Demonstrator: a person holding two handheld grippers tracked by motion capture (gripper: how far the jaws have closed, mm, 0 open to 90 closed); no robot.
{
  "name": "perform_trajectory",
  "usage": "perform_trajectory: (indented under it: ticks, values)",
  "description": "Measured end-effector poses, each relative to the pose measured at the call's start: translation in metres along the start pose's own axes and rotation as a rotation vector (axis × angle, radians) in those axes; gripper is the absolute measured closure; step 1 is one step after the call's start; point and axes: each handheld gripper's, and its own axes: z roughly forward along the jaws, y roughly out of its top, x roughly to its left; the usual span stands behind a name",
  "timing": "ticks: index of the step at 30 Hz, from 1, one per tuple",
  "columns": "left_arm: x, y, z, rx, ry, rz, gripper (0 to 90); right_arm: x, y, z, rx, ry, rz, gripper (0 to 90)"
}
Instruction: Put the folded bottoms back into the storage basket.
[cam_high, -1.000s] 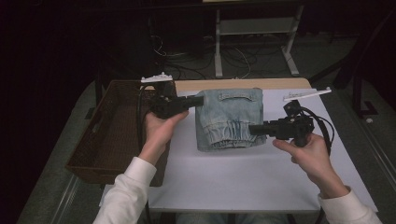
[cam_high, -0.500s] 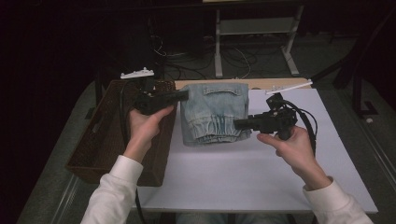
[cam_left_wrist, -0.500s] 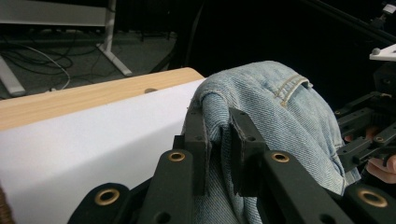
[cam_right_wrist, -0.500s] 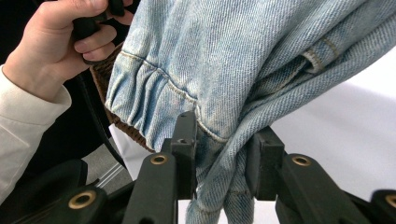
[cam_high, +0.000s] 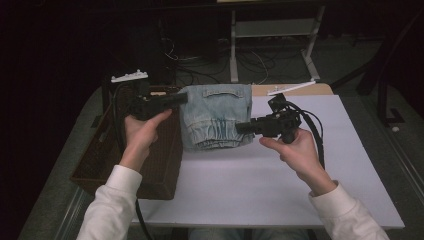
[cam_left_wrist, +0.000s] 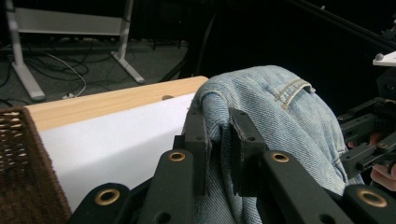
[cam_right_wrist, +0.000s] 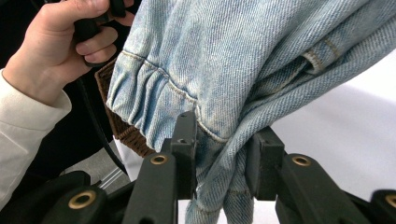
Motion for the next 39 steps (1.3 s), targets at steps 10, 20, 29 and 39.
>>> perform_trajectory:
  ticks: [10, 20, 29, 39]
  values:
    - [0.009, 0.004, -0.015, -0.016, 0.029, -0.006, 79.1, 0.005, 0.010, 0.016, -0.003, 0.015, -0.014, 67.7]
    - [0.019, 0.009, -0.030, -0.042, 0.075, 0.008, 79.4, 0.013, 0.022, 0.033, -0.004, 0.037, -0.034, 67.7]
    - [0.029, 0.016, -0.045, -0.049, 0.121, 0.016, 79.7, 0.020, 0.036, 0.052, 0.002, 0.054, -0.052, 67.7]
    - [0.046, 0.021, -0.059, -0.070, 0.152, -0.006, 80.0, 0.028, 0.050, 0.075, 0.011, 0.062, -0.073, 67.7]
